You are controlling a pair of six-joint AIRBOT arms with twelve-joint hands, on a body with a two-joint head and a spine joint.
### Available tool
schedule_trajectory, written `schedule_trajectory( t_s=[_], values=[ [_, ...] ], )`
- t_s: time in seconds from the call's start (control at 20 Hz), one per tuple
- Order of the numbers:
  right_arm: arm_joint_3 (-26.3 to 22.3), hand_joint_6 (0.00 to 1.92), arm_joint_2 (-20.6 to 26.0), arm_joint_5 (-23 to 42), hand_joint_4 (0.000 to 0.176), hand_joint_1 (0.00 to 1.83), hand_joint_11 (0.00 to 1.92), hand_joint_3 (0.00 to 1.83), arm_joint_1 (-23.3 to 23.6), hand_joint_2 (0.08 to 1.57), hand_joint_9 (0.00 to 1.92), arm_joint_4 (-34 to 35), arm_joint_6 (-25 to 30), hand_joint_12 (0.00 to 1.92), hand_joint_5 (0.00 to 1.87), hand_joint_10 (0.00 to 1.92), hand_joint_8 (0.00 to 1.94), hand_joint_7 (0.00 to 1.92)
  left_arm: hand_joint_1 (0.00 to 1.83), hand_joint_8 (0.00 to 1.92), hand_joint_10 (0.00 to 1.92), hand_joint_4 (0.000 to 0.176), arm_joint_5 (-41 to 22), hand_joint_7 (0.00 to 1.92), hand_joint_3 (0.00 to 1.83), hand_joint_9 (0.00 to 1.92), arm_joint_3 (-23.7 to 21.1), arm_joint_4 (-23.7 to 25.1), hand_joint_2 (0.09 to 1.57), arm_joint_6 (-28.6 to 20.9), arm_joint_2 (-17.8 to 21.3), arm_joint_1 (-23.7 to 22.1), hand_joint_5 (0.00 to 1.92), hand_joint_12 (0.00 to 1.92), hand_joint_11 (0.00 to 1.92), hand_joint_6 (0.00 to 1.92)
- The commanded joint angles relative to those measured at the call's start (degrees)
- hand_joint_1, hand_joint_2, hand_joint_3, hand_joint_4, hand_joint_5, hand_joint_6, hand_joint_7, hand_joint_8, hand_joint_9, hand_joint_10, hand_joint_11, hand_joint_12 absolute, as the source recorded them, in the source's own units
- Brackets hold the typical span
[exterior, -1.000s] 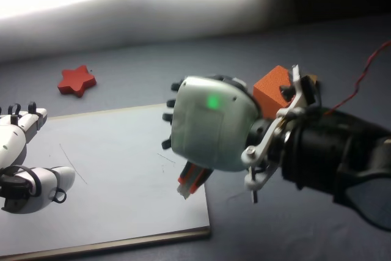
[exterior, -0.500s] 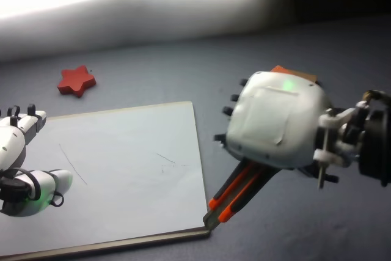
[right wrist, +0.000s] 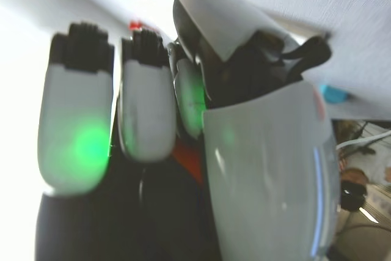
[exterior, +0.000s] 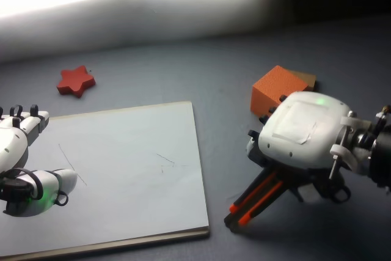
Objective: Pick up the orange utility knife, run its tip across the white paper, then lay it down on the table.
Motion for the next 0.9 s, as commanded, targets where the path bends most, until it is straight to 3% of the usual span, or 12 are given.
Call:
schedule_trajectory(
  t_s=[0.0,0.2,0.25,0.3,0.35,0.4,0.45,0.5,0.55,0.6,0.65,0.85],
  values=[
    [0.2,1.79,-0.2,-6.5,0.000,1.14,1.01,1.06,0.1,0.86,1.06,-1.0,-0.1,1.92,0.61,1.92,1.94,0.84,0.19,0.00,0.00,0.000,-4.2,0.08,0.00,0.10,0.1,3.3,1.34,0.1,0.3,-0.2,0.02,0.26,0.00,0.00],
    [0.7,1.77,-0.6,-6.9,0.000,1.03,0.56,0.16,-0.5,1.33,0.46,-1.0,-0.8,1.92,0.43,1.92,1.73,0.58,0.21,0.00,0.01,0.000,-4.2,0.09,0.00,0.12,0.1,3.3,1.33,0.1,0.3,-0.1,0.03,0.30,0.00,0.01],
    [0.7,1.77,-0.4,-6.8,0.008,1.02,0.53,0.06,-0.4,1.38,0.42,-1.0,-1.3,1.92,0.44,1.92,1.72,0.56,0.19,0.00,0.00,0.000,-4.2,0.08,0.00,0.11,0.1,3.3,1.34,0.1,0.3,-0.1,0.01,0.30,0.00,0.00],
    [0.6,1.51,-0.2,-6.8,0.000,1.04,0.30,0.00,-0.4,1.31,0.32,-1.0,-1.3,1.92,0.22,1.81,1.47,0.35,0.21,0.00,0.01,0.000,-4.2,0.08,0.00,0.12,0.1,3.3,1.33,0.1,0.3,-0.1,0.02,0.31,0.00,0.00],
    [0.3,1.27,0.2,-6.6,0.000,0.89,0.06,0.01,-0.3,1.35,0.15,-1.0,-1.4,1.92,0.05,1.65,1.19,0.16,0.20,0.00,0.00,0.000,-4.2,0.09,0.00,0.12,0.1,3.3,1.33,0.1,0.3,0.0,0.02,0.29,0.00,0.00],
    [-0.3,0.99,0.9,-6.2,0.000,0.82,0.01,0.01,-0.1,1.35,0.05,-1.0,-1.6,1.92,0.01,1.49,0.94,0.10,0.22,0.00,0.00,0.000,-4.2,0.09,0.00,0.12,0.1,3.3,1.33,0.1,0.3,0.0,0.03,0.29,0.00,0.01],
    [-1.0,0.58,1.6,-5.7,0.000,0.74,0.00,0.00,0.1,1.29,0.01,-1.0,-1.7,1.76,0.00,1.16,0.60,0.07,0.21,0.00,0.00,0.000,-4.2,0.09,0.00,0.12,0.1,3.3,1.33,0.1,0.3,0.0,0.03,0.30,0.00,0.00],
    [-2.0,0.35,2.7,-4.5,0.000,0.70,0.00,0.00,0.6,1.25,0.00,-1.0,-2.4,1.60,0.00,0.91,0.33,0.09,0.19,0.00,0.00,0.000,-4.2,0.09,0.00,0.12,0.1,3.3,1.33,0.1,0.3,0.0,0.03,0.31,0.00,0.00],
    [-2.8,0.07,3.6,-3.9,0.000,0.67,0.00,0.00,1.0,1.21,0.00,-1.0,-2.6,1.16,0.00,0.37,0.07,0.02,0.19,0.00,0.00,0.000,-4.2,0.09,0.00,0.12,0.1,3.3,1.33,0.1,0.3,0.0,0.02,0.31,0.00,0.00],
    [-3.5,0.01,4.3,-3.8,0.000,0.63,0.00,0.00,1.2,1.17,0.00,-1.0,-2.6,0.39,0.00,0.07,0.01,0.00,0.19,0.00,0.00,0.000,-4.2,0.09,0.00,0.12,0.1,3.3,1.34,0.1,0.3,-0.1,0.03,0.31,0.00,0.00],
    [-4.2,0.00,5.1,-3.5,0.000,0.57,0.00,0.00,1.6,1.13,0.00,-1.0,-2.6,0.08,0.00,0.01,0.00,0.00,0.21,0.00,0.00,0.000,-4.2,0.09,0.00,0.12,0.1,3.3,1.33,0.1,0.3,-0.1,0.03,0.31,0.00,0.00],
    [-7.4,0.00,9.7,-1.0,0.000,0.43,0.00,0.00,3.3,1.07,0.00,-0.9,-0.3,0.00,0.00,0.00,0.00,0.00,0.18,0.00,0.01,0.000,-4.2,0.09,0.00,0.12,0.1,3.3,1.34,0.1,0.3,0.0,0.01,0.31,0.00,0.00]
  ],
)
